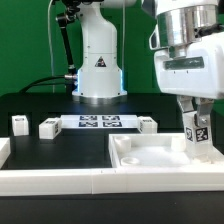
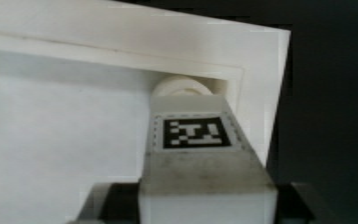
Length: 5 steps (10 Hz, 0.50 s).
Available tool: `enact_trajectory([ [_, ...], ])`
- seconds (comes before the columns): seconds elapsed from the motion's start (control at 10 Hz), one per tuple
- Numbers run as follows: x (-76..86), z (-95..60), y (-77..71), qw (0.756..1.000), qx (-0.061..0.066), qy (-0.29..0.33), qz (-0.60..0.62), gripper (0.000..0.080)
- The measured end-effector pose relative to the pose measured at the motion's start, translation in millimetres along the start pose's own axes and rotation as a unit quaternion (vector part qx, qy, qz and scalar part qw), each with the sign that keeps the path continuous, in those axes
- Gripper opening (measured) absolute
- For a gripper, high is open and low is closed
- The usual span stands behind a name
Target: Assemble square table
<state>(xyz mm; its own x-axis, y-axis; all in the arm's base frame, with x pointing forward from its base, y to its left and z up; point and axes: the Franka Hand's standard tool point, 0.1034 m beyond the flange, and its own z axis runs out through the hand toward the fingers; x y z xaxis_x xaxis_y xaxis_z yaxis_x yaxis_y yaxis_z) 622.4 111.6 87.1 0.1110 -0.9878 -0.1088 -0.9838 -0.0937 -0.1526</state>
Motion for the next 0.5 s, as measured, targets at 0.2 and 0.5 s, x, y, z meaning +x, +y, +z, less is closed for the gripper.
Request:
enact_trajectory([
  [0.2, -3.1, 0.6, 0.4, 0.998, 0.001, -0.008, 0.065, 0.0294],
  [0.5, -2.5, 0.7, 0.4, 1.0, 0.001, -0.008, 0.02, 0.0454],
])
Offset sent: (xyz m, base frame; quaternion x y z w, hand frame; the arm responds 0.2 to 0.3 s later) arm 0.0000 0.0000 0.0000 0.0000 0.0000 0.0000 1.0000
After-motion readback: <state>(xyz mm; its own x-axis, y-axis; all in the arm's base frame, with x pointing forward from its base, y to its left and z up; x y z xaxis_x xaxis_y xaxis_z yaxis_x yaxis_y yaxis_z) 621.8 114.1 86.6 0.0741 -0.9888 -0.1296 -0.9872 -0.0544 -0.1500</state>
